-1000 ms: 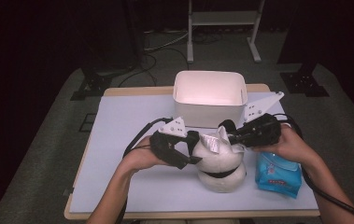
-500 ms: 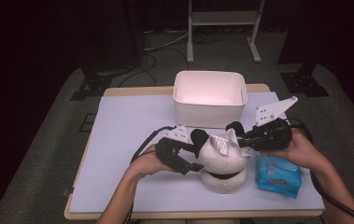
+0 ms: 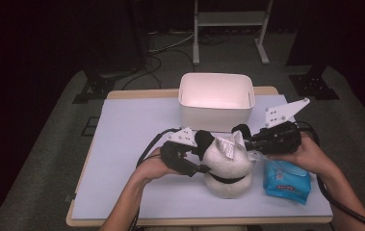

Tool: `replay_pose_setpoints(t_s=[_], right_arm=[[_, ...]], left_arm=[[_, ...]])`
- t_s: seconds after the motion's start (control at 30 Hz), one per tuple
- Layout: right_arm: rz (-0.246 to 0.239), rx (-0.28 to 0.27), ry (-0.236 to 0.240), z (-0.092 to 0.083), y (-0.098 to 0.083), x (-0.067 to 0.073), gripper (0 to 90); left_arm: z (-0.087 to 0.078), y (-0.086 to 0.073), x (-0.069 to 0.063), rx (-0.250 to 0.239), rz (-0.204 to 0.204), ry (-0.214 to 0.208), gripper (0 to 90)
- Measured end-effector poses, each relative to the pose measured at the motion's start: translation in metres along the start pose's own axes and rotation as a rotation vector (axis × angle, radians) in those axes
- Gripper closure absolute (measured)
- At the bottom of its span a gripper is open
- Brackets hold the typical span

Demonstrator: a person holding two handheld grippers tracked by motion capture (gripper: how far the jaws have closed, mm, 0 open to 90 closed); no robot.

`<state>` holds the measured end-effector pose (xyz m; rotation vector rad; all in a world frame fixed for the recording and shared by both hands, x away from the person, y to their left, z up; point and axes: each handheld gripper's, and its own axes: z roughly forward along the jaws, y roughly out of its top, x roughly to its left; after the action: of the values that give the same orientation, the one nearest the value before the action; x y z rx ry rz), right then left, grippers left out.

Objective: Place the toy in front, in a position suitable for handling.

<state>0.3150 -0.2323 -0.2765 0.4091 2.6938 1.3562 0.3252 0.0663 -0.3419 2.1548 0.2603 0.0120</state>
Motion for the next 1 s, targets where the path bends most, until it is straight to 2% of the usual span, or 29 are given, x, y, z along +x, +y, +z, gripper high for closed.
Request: replay_pose_setpoints(t_s=[0.1, 0.23, 0.33, 0.43, 0.6, 0.73, 0.8, 0.87, 1.0], right_arm=[[0.016, -0.008, 0.006, 0.003, -0.001, -0.003, 84.3], [0.047, -0.037, 0.039, 0.010, -0.004, -0.005, 84.2], [0.042, -0.036, 0.057, 0.012, -0.002, -0.004, 84.1], [0.021, -0.019, 0.042, 0.011, 0.002, -0.002, 84.0], [-0.004, -0.028, 0.048, 0.014, 0.011, 0.000, 84.0], [-0.013, 0.005, 0.039, 0.018, 0.012, 0.001, 84.2], [-0.011, 0.016, 0.028, 0.019, 0.011, 0.001, 84.2], [-0.004, 0.011, 0.038, 0.020, 0.009, 0.000, 84.2], [0.005, 0.004, 0.042, 0.020, 0.007, 0.000, 84.2]], left_arm=[[-0.013, 0.002, 0.001, -0.013, 0.001, 0.021, 38.9], [-0.023, 0.004, -0.001, 0.016, 0.023, 0.044, 38.8], [-0.024, 0.002, -0.002, 0.028, 0.031, 0.033, 38.8], [-0.022, 0.000, -0.005, 0.025, 0.034, 0.016, 38.7], [-0.017, 0.001, -0.007, 0.031, 0.040, 0.013, 37.6], [-0.017, -0.001, -0.004, 0.038, 0.009, 0.011, 33.4], [-0.015, -0.002, -0.003, 0.035, -0.010, 0.006, 27.7], [-0.012, -0.004, -0.004, 0.030, -0.022, -0.005, 24.6], [-0.006, -0.003, -0.005, 0.030, -0.032, -0.001, 19.5]])
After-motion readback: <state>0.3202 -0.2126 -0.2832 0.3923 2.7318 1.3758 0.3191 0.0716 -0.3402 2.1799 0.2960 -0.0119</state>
